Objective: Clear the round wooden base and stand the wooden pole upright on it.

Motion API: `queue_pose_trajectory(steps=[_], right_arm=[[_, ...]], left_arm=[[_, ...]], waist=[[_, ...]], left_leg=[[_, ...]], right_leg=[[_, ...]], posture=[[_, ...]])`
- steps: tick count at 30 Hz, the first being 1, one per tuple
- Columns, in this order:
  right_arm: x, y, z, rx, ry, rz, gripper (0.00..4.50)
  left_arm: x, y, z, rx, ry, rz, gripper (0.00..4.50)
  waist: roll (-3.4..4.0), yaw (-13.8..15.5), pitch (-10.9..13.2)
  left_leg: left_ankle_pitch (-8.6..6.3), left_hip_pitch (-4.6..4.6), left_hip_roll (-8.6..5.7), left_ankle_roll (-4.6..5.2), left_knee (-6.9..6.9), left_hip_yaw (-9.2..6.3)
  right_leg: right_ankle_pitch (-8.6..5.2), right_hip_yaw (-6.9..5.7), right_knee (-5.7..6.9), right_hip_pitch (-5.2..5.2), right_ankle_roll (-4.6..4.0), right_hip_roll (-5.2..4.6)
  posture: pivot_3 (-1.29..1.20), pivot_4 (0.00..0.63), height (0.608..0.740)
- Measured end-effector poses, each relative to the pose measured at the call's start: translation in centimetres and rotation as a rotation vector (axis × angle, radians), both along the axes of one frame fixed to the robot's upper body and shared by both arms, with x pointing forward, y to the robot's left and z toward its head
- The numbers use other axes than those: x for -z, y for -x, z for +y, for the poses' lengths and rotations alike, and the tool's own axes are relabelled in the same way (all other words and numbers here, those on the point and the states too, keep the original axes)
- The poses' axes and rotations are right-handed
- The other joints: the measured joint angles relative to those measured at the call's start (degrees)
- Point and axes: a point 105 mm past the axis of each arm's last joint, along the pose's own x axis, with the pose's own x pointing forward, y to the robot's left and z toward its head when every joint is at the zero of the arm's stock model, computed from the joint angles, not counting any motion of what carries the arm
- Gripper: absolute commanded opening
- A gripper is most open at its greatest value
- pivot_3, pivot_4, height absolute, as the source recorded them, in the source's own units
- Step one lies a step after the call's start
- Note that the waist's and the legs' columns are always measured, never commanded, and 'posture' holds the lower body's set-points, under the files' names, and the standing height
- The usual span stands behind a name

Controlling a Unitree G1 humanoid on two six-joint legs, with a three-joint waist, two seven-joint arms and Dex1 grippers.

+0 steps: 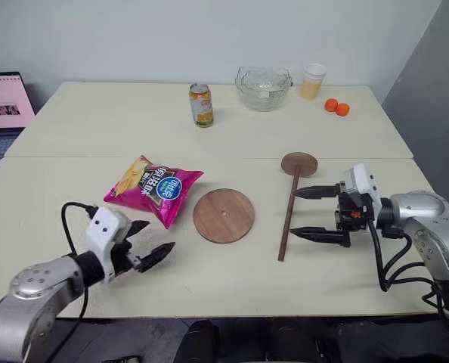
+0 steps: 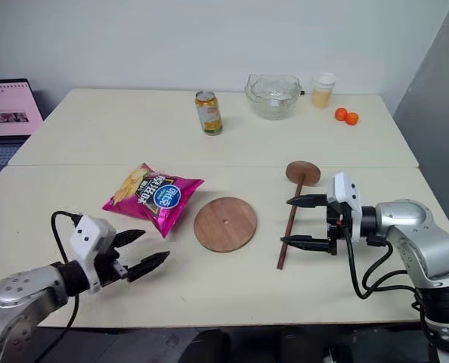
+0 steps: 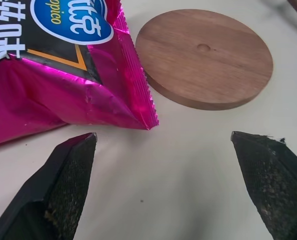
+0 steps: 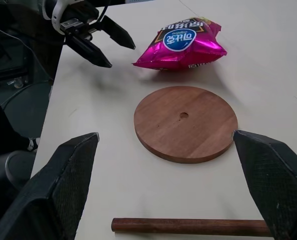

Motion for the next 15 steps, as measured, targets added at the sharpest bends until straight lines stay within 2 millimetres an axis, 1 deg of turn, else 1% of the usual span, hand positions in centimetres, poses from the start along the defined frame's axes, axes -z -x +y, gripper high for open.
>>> queue_pose_trajectory(steps=[2, 3, 6, 8, 12, 14, 15], right_arm=[[0.0, 0.0, 0.1, -0.004, 0.001, 0.002, 4.47], [-0.1, 0.0, 0.2, -0.009, 0.002, -0.001, 4.47], [-0.3, 0.0, 0.3, -0.018, 0.002, -0.009, 4.47], [-0.3, 0.1, 0.4, -0.034, 0.005, -0.009, 4.47], [-0.4, 0.0, 0.5, -0.041, 0.007, -0.011, 4.47], [-0.5, 0.0, 0.5, -0.046, 0.008, -0.015, 4.5], [-0.5, -0.1, 0.4, -0.048, 0.008, -0.012, 4.5]], left_arm=[[0.2, -0.3, -0.3, -0.021, 0.004, -0.009, 4.5], [0.3, -0.9, -0.5, -0.08, 0.027, -0.033, 4.5], [0.8, -1.5, -1.0, -0.125, 0.055, -0.039, 4.5], [1.5, -2.0, -0.9, -0.172, 0.04, -0.033, 4.5], [1.7, -2.6, -0.4, -0.225, 0.027, -0.041, 4.5], [1.8, -2.9, -0.3, -0.24, 0.019, -0.042, 4.13], [1.9, -3.0, -0.3, -0.25, 0.016, -0.041, 4.07]], waist=[[0.0, 0.0, 0.0], [0.01, 0.1, 0.0], [-0.03, 0.1, 0.0], [-0.03, 0.1, 0.0], [-0.03, 0.1, 0.0], [-0.03, 0.1, 0.0], [-0.03, 0.1, 0.0]], left_leg=[[0.0, 0.0, 0.0, 0.0, 0.0, 0.01], [0.0, 0.0, -0.01, 0.0, 0.01, 0.0], [0.0, -0.02, -0.02, 0.0, 0.03, -0.01], [0.0, -0.01, -0.02, 0.0, 0.02, -0.01], [0.0, -0.01, -0.02, 0.0, 0.03, -0.01], [0.0, -0.01, -0.02, 0.0, 0.03, 0.0], [0.0, -0.01, -0.02, 0.0, 0.03, 0.0]], right_leg=[[0.0, 0.01, -0.01, 0.0, 0.0, 0.0], [0.01, 0.0, -0.02, 0.01, 0.01, -0.01], [0.01, -0.01, 0.0, 0.01, 0.01, -0.01], [0.01, -0.01, 0.0, 0.0, 0.01, 0.0], [0.01, -0.01, 0.0, 0.01, 0.01, 0.0], [0.0, -0.01, 0.0, 0.01, 0.01, 0.0], [0.01, -0.01, 0.0, 0.01, 0.01, 0.0]], posture=[[0.0, 0.15, 0.74], [0.0, 0.15, 0.74], [0.0, 0.15, 0.74], [0.0, 0.15, 0.74], [0.0, 0.15, 0.74], [0.0, 0.15, 0.74], [0.0, 0.15, 0.74]])
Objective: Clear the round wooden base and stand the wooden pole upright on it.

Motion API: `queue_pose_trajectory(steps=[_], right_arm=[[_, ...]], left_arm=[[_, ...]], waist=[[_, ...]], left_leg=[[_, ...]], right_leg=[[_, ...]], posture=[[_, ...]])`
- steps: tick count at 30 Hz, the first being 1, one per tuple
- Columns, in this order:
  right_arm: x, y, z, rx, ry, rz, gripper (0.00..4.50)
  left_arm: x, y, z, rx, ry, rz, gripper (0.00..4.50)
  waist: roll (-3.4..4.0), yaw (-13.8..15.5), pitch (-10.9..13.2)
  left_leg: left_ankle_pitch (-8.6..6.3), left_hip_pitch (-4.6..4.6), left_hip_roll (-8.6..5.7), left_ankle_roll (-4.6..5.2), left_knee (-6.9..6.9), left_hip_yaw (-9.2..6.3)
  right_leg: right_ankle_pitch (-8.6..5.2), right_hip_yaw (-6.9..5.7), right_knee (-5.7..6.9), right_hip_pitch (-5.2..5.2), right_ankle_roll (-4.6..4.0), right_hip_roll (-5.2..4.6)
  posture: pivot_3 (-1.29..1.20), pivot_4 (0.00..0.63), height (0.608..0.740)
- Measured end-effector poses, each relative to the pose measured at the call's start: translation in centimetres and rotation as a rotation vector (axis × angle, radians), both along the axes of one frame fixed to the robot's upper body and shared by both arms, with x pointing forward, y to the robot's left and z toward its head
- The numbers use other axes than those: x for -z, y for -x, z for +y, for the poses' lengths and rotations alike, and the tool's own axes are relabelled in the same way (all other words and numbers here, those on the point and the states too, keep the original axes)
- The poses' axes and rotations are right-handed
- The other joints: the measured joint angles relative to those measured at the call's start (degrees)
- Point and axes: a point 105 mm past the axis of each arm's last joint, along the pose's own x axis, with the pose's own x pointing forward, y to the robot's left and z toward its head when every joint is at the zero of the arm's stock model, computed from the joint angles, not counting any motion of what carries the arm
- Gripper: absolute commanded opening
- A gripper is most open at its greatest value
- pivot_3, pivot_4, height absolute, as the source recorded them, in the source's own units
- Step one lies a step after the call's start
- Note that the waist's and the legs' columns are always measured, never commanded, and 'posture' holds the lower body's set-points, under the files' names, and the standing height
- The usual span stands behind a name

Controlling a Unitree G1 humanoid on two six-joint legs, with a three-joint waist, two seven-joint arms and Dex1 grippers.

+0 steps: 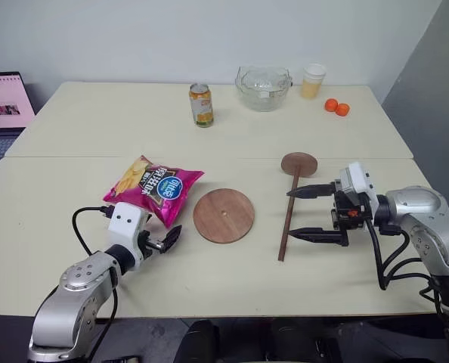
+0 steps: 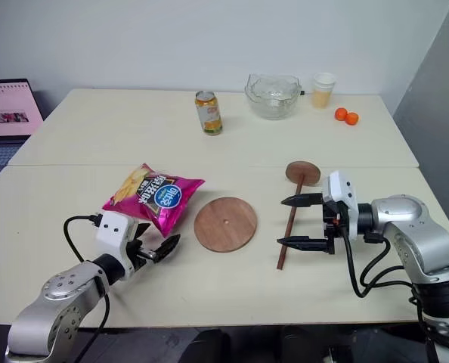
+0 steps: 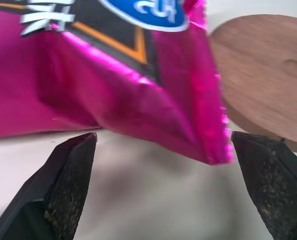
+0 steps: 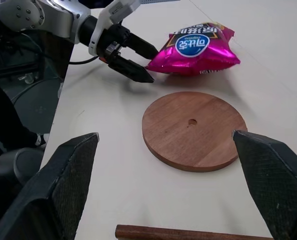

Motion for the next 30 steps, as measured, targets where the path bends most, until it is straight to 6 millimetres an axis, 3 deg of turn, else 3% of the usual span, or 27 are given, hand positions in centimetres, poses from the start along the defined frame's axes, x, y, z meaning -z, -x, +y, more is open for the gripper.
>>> queue_pose_trajectory(steps=[1, 2, 8, 19, 25, 30], right_arm=[[0.1, 0.0, 0.0, -0.002, 0.001, 0.002, 4.5], [0.1, -0.1, 0.0, -0.002, 0.0, 0.003, 4.5], [0.0, -0.2, -0.1, 0.001, 0.008, -0.01, 4.5], [0.2, -0.4, -0.3, 0.009, 0.014, -0.006, 4.5], [-0.3, -0.5, -0.2, 0.004, 0.013, -0.022, 4.5], [-0.7, -0.6, 0.1, 0.0, 0.001, -0.032, 4.5]], left_arm=[[0.1, -0.1, 0.0, -0.005, 0.001, 0.0, 3.7], [0.1, -0.4, -0.1, -0.009, 0.007, 0.001, 3.63], [0.0, -0.8, -0.5, -0.003, 0.014, -0.011, 2.22], [-0.3, -0.3, 0.8, -0.028, -0.03, -0.054, 0.05], [-2.0, -0.6, 1.9, -0.047, -0.117, -0.161, 0.05], [-5.1, -1.5, 4.0, -0.124, -0.208, -0.305, 0.05]], waist=[[0.0, 0.0, 0.0], [0.0, 0.0, 0.0], [0.0, 0.0, 0.0], [0.0, 0.0, 0.0], [0.0, 0.0, 0.0], [0.0, 0.0, 0.0]], left_leg=[[0.0, 0.0, 0.0, 0.0, 0.0, 0.0], [0.0, 0.0, 0.0, 0.0, 0.0, 0.0], [0.0, 0.0, 0.0, -0.01, 0.0, 0.0], [0.0, 0.0, 0.0, -0.01, 0.0, -0.01], [0.0, 0.0, 0.0, -0.01, -0.01, 0.0], [0.0, -0.01, 0.0, 0.0, -0.01, 0.0]], right_leg=[[0.0, 0.0, 0.0, 0.0, 0.0, 0.0], [0.0, 0.0, 0.0, 0.0, 0.0, 0.0], [0.0, 0.01, 0.01, 0.0, 0.0, 0.0], [0.0, 0.0, 0.0, 0.0, 0.0, 0.0], [0.0, 0.0, 0.0, -0.01, 0.0, -0.01], [0.0, 0.0, -0.01, -0.01, 0.0, -0.01]], posture=[[0.0, 0.15, 0.74], [0.0, 0.15, 0.74], [0.0, 0.15, 0.74], [0.0, 0.15, 0.74], [0.0, 0.15, 0.74], [0.0, 0.15, 0.74]])
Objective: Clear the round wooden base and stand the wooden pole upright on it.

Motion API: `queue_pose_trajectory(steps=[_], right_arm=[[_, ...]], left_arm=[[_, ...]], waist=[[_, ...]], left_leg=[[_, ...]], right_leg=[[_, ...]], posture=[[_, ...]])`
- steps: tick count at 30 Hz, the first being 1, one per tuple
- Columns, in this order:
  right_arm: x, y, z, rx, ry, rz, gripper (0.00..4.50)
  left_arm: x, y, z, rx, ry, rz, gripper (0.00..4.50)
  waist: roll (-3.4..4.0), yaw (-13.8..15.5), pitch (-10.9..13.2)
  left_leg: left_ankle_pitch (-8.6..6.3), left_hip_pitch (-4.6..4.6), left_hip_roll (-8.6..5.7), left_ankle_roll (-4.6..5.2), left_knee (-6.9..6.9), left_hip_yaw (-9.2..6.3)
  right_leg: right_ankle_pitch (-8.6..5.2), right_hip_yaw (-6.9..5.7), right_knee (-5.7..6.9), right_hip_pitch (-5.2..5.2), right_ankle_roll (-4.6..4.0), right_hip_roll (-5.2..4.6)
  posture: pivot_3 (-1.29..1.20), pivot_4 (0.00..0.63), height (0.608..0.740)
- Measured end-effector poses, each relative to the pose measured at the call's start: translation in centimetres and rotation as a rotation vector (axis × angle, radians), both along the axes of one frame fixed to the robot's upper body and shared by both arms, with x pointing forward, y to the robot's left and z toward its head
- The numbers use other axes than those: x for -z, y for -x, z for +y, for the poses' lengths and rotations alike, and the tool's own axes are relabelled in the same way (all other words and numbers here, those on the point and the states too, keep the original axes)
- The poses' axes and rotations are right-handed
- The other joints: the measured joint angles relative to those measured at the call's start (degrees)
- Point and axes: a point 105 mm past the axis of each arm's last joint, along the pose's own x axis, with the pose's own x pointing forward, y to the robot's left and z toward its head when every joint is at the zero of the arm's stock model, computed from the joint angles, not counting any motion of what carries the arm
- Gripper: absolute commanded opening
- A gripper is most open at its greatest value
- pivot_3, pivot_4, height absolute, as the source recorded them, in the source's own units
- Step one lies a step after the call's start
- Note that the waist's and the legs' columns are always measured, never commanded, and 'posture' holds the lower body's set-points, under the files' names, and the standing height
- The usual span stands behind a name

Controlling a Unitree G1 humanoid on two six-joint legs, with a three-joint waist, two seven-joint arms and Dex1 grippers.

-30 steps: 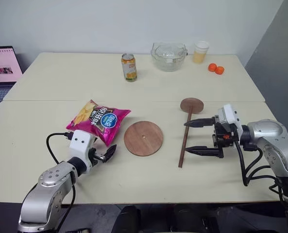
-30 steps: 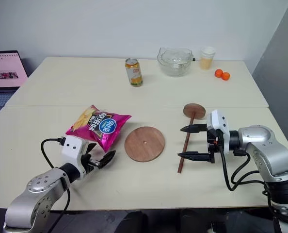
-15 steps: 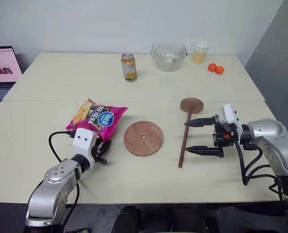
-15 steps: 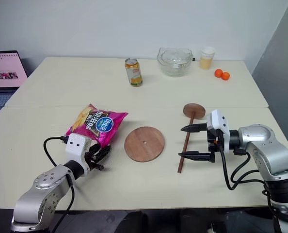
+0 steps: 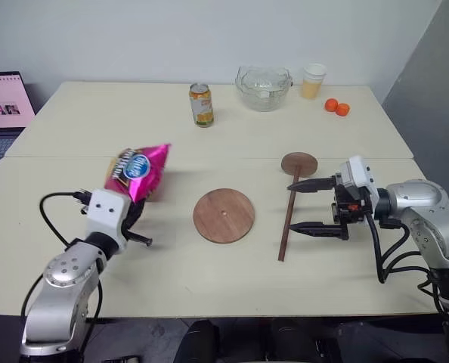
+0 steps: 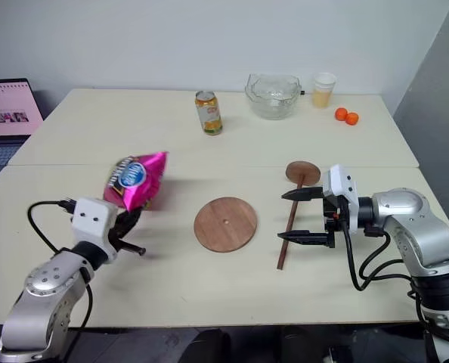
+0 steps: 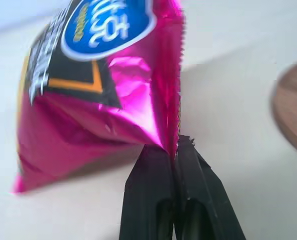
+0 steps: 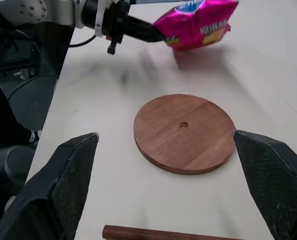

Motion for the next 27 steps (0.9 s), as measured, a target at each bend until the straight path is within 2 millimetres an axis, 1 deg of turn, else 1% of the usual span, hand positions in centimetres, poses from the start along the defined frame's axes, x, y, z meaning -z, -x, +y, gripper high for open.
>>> queue_pose_trajectory(steps=[5, 7, 10, 14, 16, 19, 25, 27], right_arm=[[-0.2, 0.2, 0.5, -0.007, -0.019, 0.003, 4.5], [-0.3, 0.2, 0.6, -0.007, -0.031, 0.005, 4.5], [-0.5, 0.1, 0.9, -0.007, -0.046, 0.003, 4.5], [-1.2, -0.2, 1.4, -0.002, -0.072, -0.014, 4.5], [-1.4, -0.2, 1.6, -0.002, -0.078, -0.019, 4.5], [-1.5, -0.3, 1.9, -0.001, -0.094, -0.02, 4.5], [-1.7, -0.1, 2.6, -0.012, -0.105, -0.026, 4.5], [-1.7, 0.0, 2.7, -0.017, -0.103, -0.024, 4.5]], left_arm=[[-2.2, -0.9, 2.3, -0.096, -0.126, -0.092, 0.05], [-3.0, -1.3, 3.4, -0.148, -0.141, -0.12, 0.05], [-3.3, -1.8, 5.0, -0.202, -0.179, -0.118, 0.05], [-4.3, -2.5, 8.2, -0.285, -0.269, -0.111, 0.05], [-4.6, -2.8, 9.3, -0.308, -0.294, -0.107, 0.05], [-4.7, -3.4, 10.4, -0.326, -0.32, -0.083, 0.05], [-7.1, -4.9, 12.5, -0.366, -0.384, -0.1, 0.05], [-7.0, -5.2, 12.8, -0.362, -0.391, -0.084, 0.05]], waist=[[0.0, 0.0, 0.0], [0.0, 0.0, 0.0], [0.0, -0.1, 0.0], [0.0, -0.1, 0.0], [0.0, -0.1, 0.0], [-0.04, -0.1, 0.0], [-0.05, -0.1, 0.0], [-0.05, -0.1, 0.0]], left_leg=[[0.0, 0.0, 0.0, 0.0, -0.01, -0.01], [0.0, 0.0, 0.0, 0.0, 0.0, 0.0], [0.0, 0.0, 0.0, 0.0, -0.01, 0.0], [0.0, 0.0, 0.01, 0.0, -0.02, -0.01], [0.0, -0.02, 0.0, 0.0, -0.02, 0.0], [0.0, -0.05, -0.01, 0.0, -0.02, -0.02], [0.0, -0.06, -0.02, 0.0, -0.02, -0.02], [0.0, -0.05, -0.02, -0.01, -0.02, 0.01]], right_leg=[[0.0, -0.01, 0.0, 0.0, 0.0, 0.0], [0.0, -0.01, 0.0, 0.0, 0.0, 0.0], [0.0, -0.01, 0.0, -0.02, 0.0, 0.0], [0.0, -0.02, 0.03, -0.04, 0.0, 0.0], [0.0, -0.02, 0.0, -0.04, 0.0, -0.01], [0.0, -0.04, 0.0, -0.06, 0.0, -0.02], [0.0, -0.06, 0.0, -0.07, 0.0, -0.04], [0.0, -0.04, 0.0, -0.07, 0.0, -0.04]], posture=[[0.0, 0.15, 0.74], [0.0, 0.15, 0.74], [0.0, 0.15, 0.74], [0.0, 0.15, 0.74], [0.0, 0.15, 0.74], [0.0, 0.15, 0.74], [0.0, 0.15, 0.74], [0.0, 0.15, 0.74]])
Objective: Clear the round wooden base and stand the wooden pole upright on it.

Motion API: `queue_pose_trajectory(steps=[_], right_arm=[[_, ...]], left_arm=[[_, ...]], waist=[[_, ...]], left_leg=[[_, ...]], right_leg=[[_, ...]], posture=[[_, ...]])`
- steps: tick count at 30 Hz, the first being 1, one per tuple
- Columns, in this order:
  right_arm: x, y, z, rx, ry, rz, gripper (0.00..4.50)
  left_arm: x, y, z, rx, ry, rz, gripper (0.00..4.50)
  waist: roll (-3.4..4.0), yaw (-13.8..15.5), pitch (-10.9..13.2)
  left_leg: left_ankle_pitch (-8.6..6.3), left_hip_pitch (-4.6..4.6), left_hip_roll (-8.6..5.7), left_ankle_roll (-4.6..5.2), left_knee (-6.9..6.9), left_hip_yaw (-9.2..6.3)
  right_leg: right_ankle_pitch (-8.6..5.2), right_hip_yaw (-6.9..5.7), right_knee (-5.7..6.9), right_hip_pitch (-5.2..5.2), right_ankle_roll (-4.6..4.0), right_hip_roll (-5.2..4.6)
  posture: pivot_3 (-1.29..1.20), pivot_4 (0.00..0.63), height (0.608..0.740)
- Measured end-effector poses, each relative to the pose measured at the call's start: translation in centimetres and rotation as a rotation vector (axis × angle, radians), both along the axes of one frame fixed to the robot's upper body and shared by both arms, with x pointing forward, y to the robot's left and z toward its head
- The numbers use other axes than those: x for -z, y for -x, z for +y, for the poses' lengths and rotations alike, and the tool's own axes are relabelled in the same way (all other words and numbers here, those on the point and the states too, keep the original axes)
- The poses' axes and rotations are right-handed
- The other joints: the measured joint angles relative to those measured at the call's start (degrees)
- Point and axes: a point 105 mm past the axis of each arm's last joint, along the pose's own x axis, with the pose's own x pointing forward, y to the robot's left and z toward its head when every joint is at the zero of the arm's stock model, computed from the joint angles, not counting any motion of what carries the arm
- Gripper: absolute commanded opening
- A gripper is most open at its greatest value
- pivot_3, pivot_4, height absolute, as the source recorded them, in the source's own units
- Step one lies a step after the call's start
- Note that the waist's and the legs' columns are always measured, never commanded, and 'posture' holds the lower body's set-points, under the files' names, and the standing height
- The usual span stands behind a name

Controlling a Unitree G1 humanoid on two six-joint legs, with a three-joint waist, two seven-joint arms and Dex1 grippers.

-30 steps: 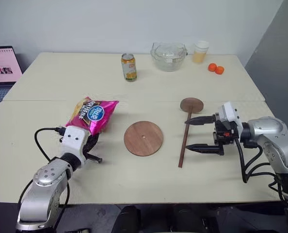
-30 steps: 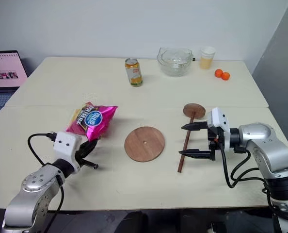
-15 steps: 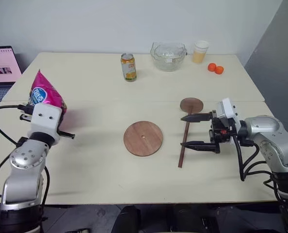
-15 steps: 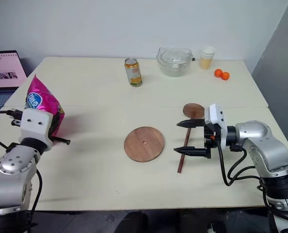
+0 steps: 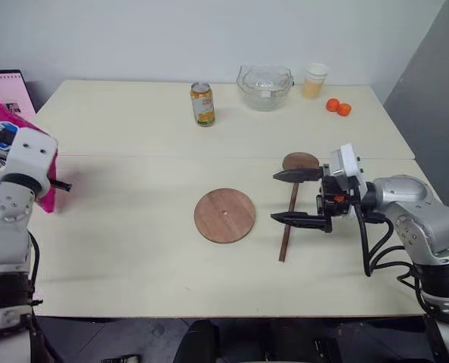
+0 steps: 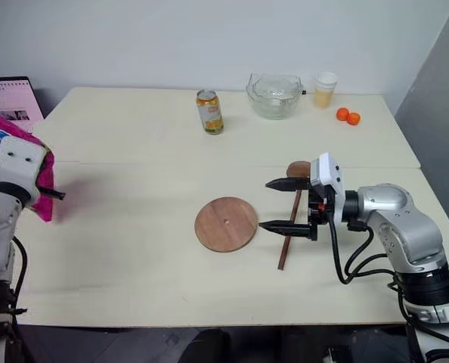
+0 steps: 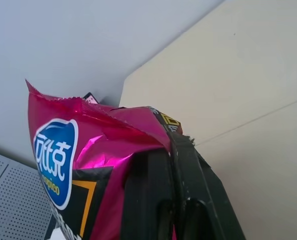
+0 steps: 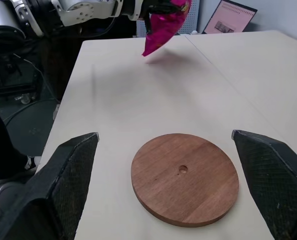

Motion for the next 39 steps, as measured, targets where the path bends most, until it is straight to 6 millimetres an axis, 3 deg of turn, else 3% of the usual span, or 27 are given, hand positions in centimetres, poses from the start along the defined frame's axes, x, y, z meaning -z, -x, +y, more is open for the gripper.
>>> queue_pose_trajectory(steps=[12, 23, 34, 39], right_arm=[[-0.3, -0.4, 0.0, 0.033, -0.002, -0.015, 4.5], [-0.5, -0.6, 0.0, 0.046, -0.001, -0.026, 4.5], [-0.9, -0.8, -0.5, 0.066, 0.0, -0.068, 4.5], [-0.6, -0.7, -1.4, 0.094, 0.021, -0.066, 4.5]], left_arm=[[5.8, -2.4, -0.7, 0.042, 0.193, 0.155, 0.05], [6.1, -1.6, -1.9, 0.099, 0.266, 0.157, 2.21], [5.4, 2.5, -4.1, 0.231, 0.323, 0.18, 4.44], [4.1, 5.4, -7.5, 0.469, 0.323, 0.254, 4.49]], waist=[[-0.02, 0.0, 0.0], [-0.03, -0.1, 0.0], [-0.03, -0.1, 0.0], [-0.02, 0.0, 0.0]], left_leg=[[0.01, -0.02, 0.0, -0.01, 0.02, -0.02], [0.01, -0.02, 0.01, -0.02, 0.02, -0.03], [0.01, -0.02, 0.02, -0.02, 0.02, -0.02], [0.0, -0.02, 0.01, -0.02, 0.0, 0.0]], right_leg=[[0.0, -0.03, 0.05, -0.02, 0.0, 0.0], [0.0, -0.02, 0.05, -0.03, 0.0, -0.01], [0.01, 0.0, 0.02, -0.02, -0.01, -0.04], [0.0, 0.02, -0.04, -0.01, -0.01, -0.08]], posture=[[0.0, 0.15, 0.74], [0.0, 0.15, 0.74], [0.0, 0.15, 0.74], [0.0, 0.15, 0.74]])
